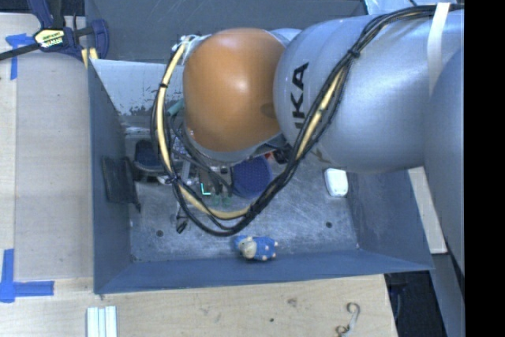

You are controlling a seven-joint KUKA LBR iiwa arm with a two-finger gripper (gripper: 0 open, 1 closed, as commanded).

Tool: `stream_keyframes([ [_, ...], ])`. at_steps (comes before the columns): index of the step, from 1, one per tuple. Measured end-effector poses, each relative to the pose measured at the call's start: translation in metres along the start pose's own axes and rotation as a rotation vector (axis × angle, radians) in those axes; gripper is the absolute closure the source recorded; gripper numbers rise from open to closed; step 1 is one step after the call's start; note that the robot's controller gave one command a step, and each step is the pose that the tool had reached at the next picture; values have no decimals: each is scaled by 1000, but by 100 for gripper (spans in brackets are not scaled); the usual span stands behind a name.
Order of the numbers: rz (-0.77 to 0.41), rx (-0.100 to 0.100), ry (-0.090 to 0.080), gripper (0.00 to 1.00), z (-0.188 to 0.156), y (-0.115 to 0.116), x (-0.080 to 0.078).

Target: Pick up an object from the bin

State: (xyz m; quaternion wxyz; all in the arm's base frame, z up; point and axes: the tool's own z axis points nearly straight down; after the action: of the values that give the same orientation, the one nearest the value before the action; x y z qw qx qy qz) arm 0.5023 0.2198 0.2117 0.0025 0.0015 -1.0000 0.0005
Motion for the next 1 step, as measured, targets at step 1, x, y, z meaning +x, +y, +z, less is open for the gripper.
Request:
stream_keyframes([
  [1,85,-14,-28,0,135,-31,-78],
])
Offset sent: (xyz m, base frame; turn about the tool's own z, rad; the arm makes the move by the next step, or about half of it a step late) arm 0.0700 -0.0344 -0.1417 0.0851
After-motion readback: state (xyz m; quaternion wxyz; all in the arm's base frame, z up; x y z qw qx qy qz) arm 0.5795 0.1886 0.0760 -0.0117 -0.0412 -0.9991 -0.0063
